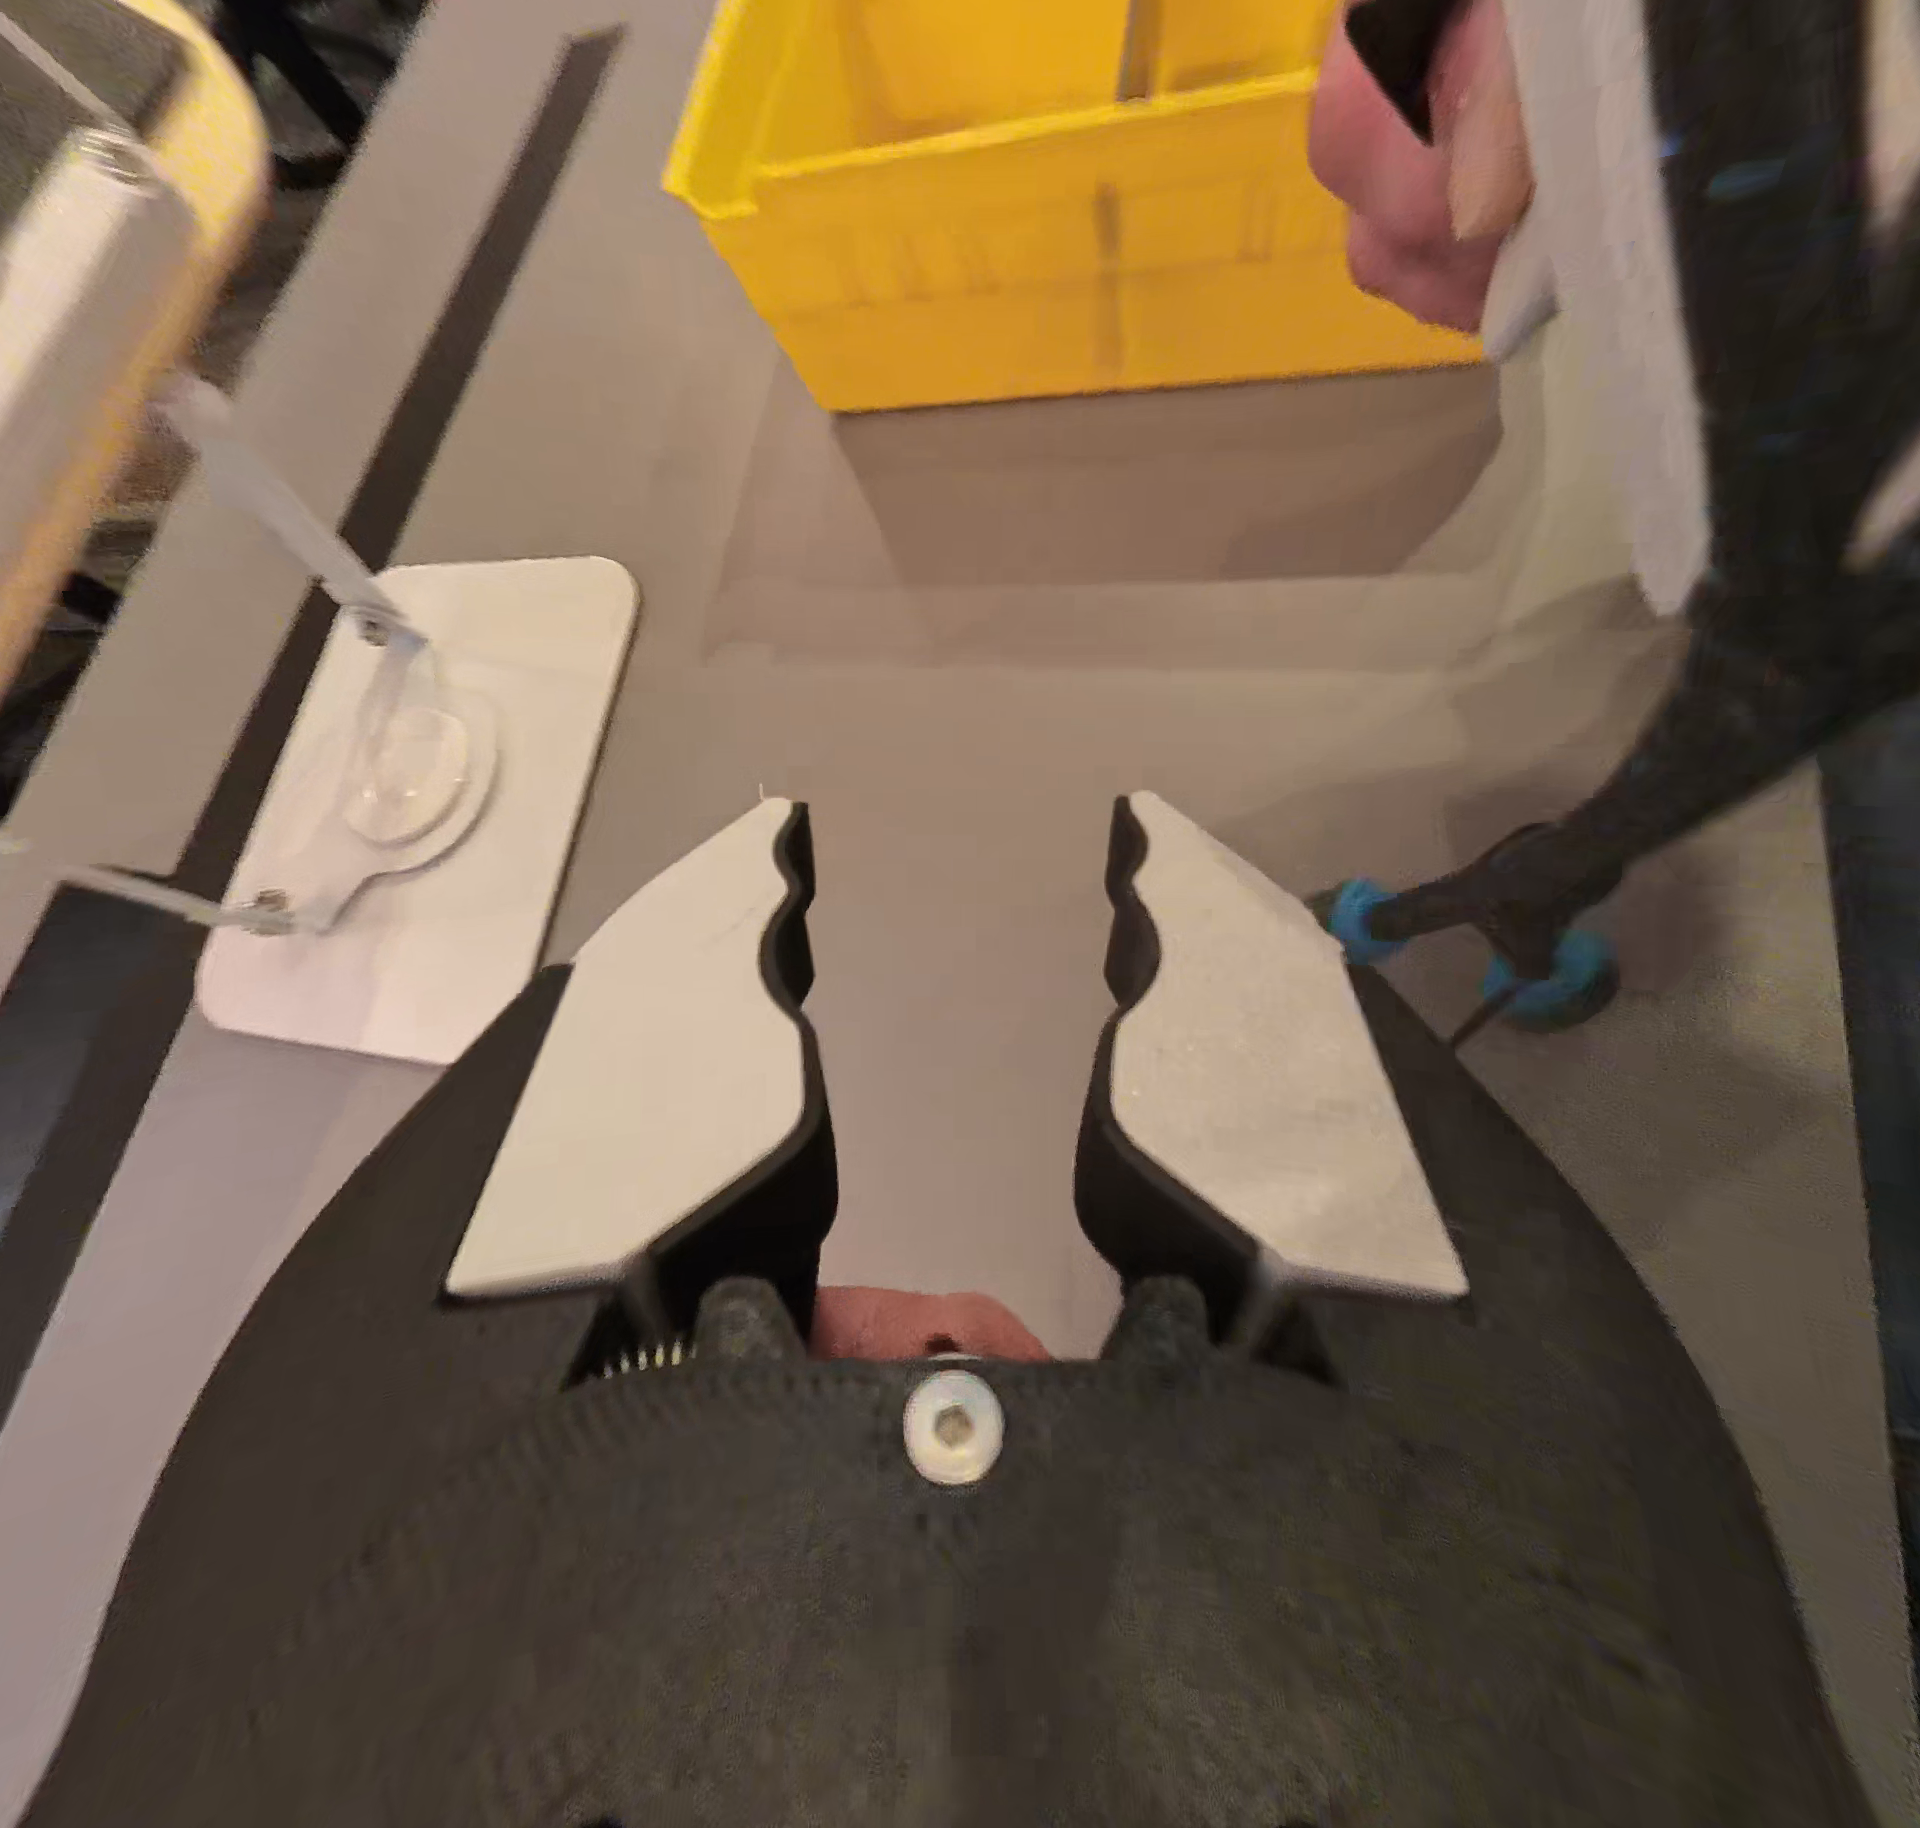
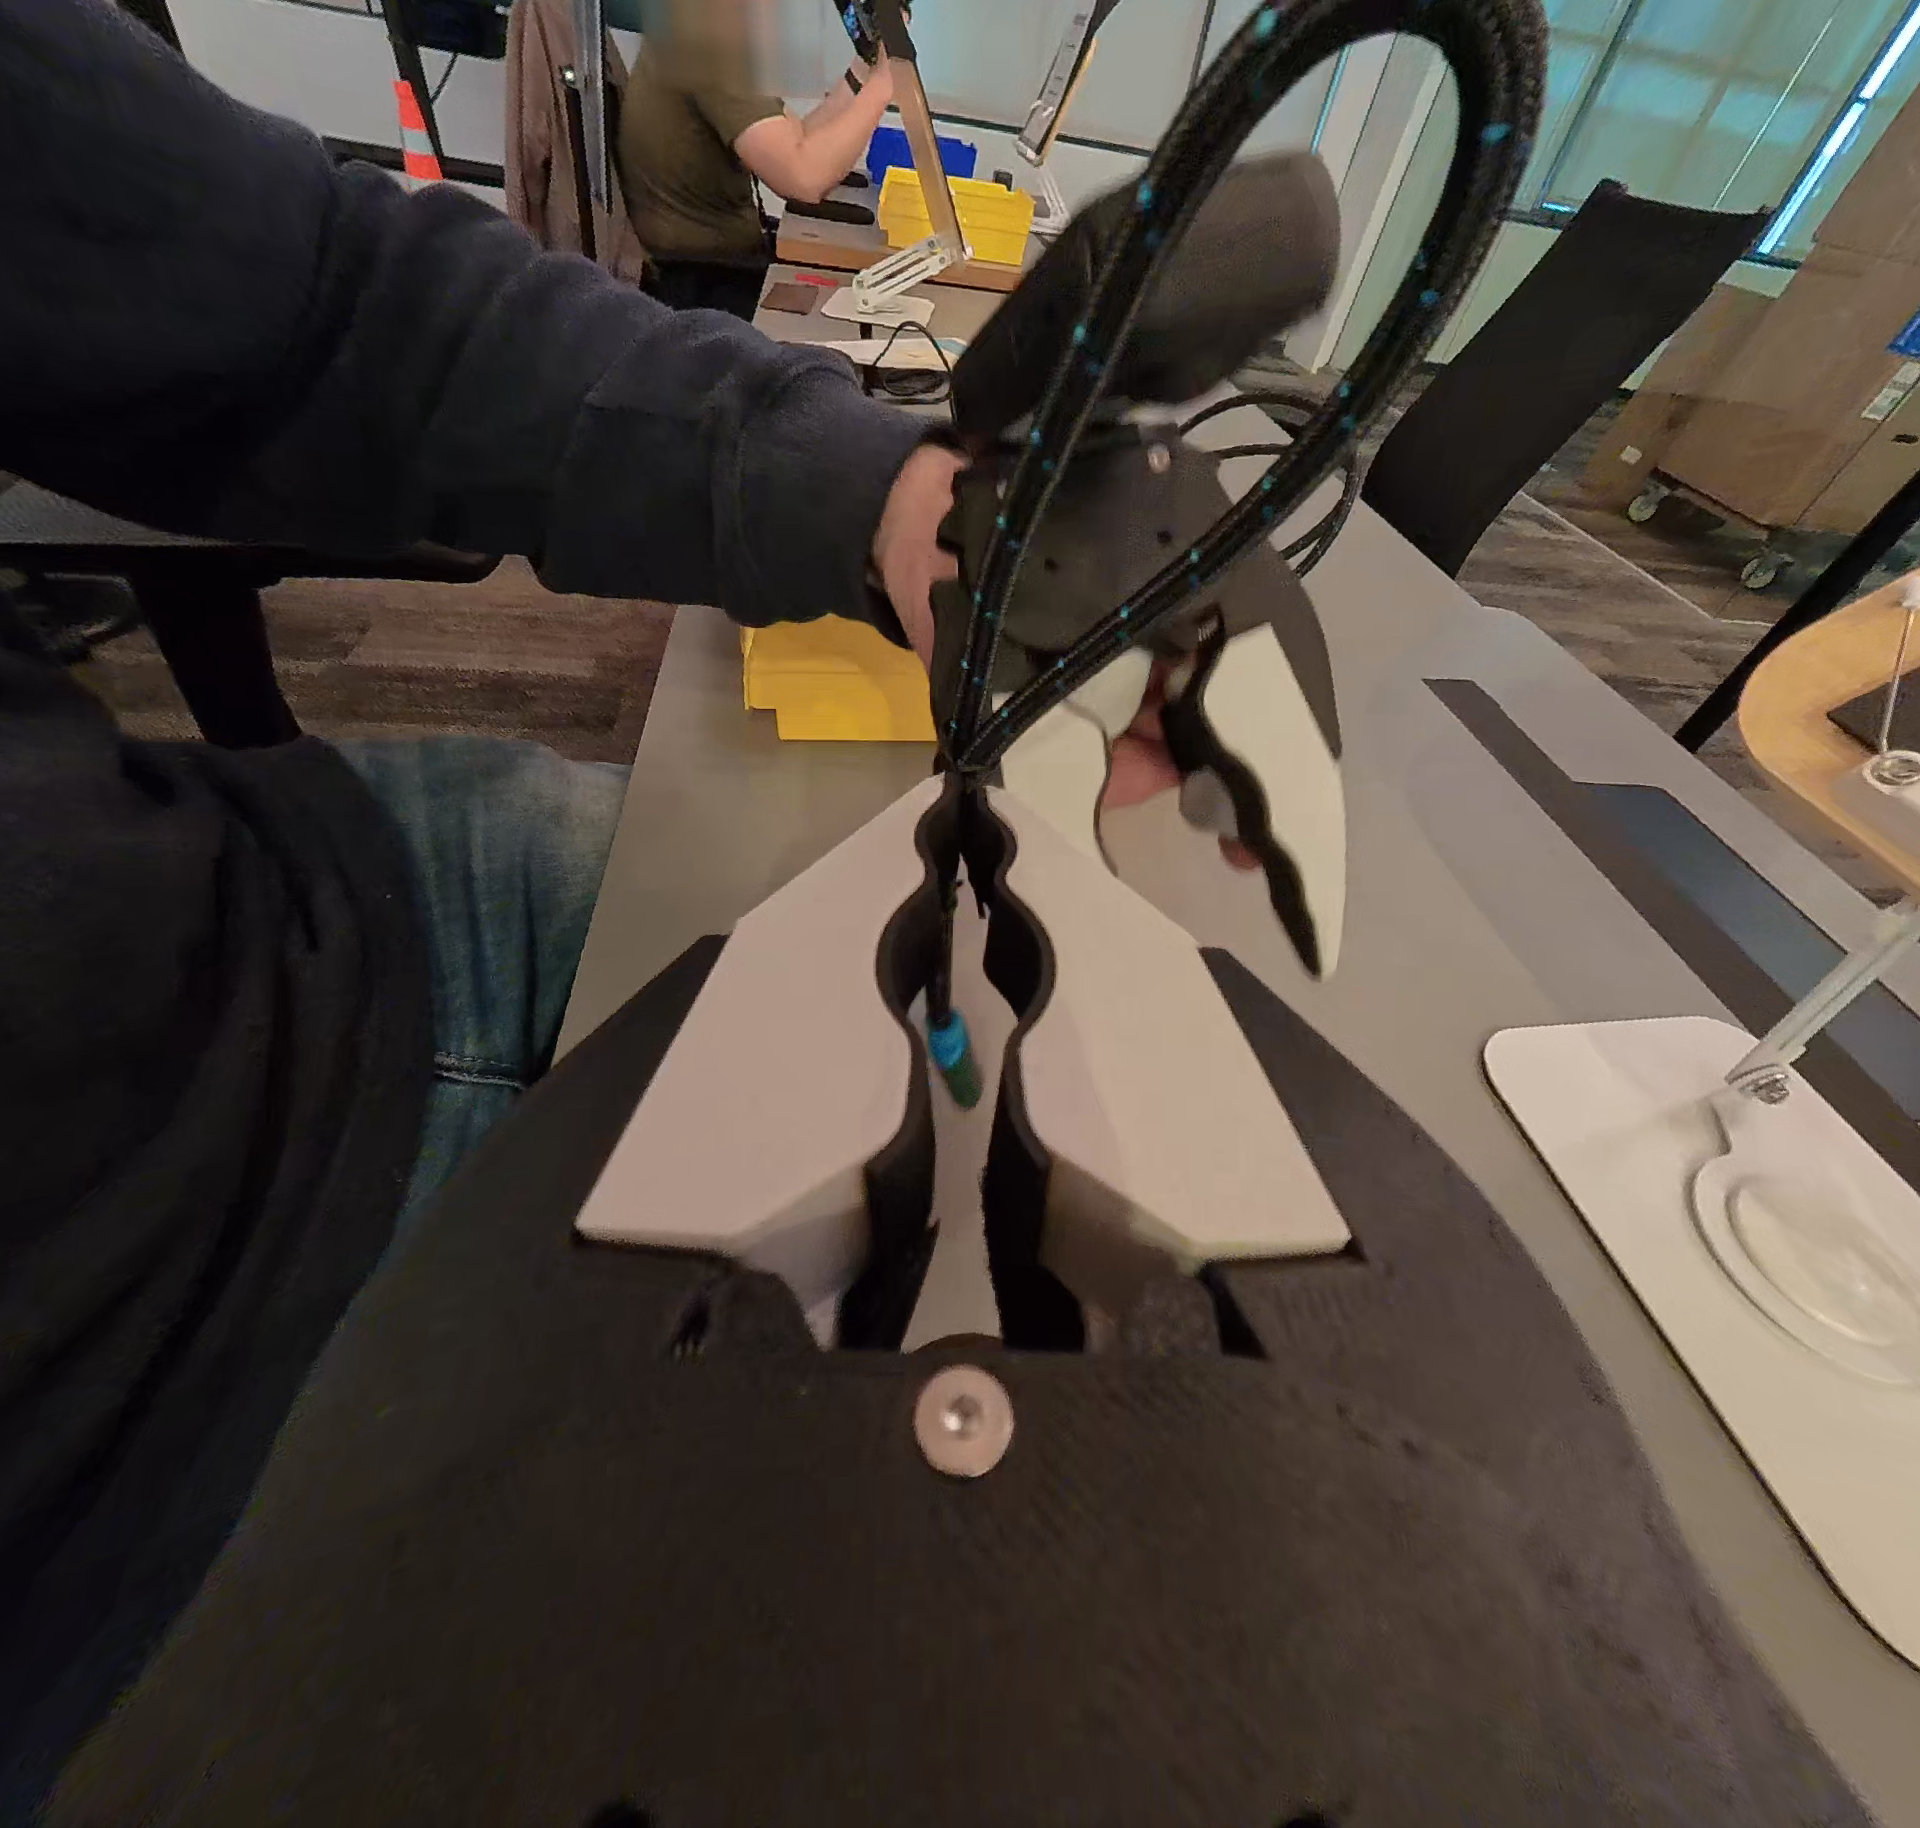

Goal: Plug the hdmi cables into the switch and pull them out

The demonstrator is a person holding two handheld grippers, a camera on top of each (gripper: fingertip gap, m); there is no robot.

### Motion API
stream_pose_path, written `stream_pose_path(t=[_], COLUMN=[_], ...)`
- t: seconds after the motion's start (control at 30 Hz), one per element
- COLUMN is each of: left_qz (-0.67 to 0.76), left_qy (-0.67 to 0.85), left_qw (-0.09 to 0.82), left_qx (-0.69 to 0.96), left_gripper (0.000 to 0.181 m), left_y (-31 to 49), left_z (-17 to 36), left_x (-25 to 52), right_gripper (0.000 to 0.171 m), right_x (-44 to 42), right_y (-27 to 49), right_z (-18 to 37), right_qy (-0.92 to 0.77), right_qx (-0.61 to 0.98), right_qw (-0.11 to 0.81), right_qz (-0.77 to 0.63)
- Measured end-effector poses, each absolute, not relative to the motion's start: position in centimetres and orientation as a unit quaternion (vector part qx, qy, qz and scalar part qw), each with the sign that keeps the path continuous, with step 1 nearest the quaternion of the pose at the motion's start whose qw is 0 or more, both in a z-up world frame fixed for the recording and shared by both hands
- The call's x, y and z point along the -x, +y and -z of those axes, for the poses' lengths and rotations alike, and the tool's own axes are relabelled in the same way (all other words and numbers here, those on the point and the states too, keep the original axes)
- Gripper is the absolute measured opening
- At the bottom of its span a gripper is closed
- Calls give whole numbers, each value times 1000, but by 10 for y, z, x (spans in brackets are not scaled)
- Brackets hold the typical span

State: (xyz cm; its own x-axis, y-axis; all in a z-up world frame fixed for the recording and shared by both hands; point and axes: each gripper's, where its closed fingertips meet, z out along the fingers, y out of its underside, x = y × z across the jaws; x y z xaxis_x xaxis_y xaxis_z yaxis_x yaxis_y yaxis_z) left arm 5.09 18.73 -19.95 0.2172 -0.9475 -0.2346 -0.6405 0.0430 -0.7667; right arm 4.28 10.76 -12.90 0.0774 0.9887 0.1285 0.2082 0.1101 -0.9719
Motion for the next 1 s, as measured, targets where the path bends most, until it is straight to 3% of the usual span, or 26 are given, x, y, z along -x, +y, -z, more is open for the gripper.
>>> stream_pose_path(t=[0.13,0.3,0.5,0.83,1.0], left_qz=[164,51,-54,104,160], left_qy=[564,651,678,690,712], left_qw=[497,600,590,538,499], left_qx=[638,463,435,473,468], left_gripper=[55,43,35,64,66], left_y=[192,143,145,145,136], left_z=[151,84,59,65,66], left_x=[-28,-24,-36,-65,-73], right_gripper=[0,0,0,0,0], right_x=[-44,-42,-35,-25,-23], right_y=[110,107,100,88,86], right_z=[131,136,134,140,142], right_qy=[-549,-559,-572,-595,-600], right_qx=[547,546,535,526,522], right_qw=[487,467,462,442,437], right_qz=[-403,-414,-416,-417,-419])
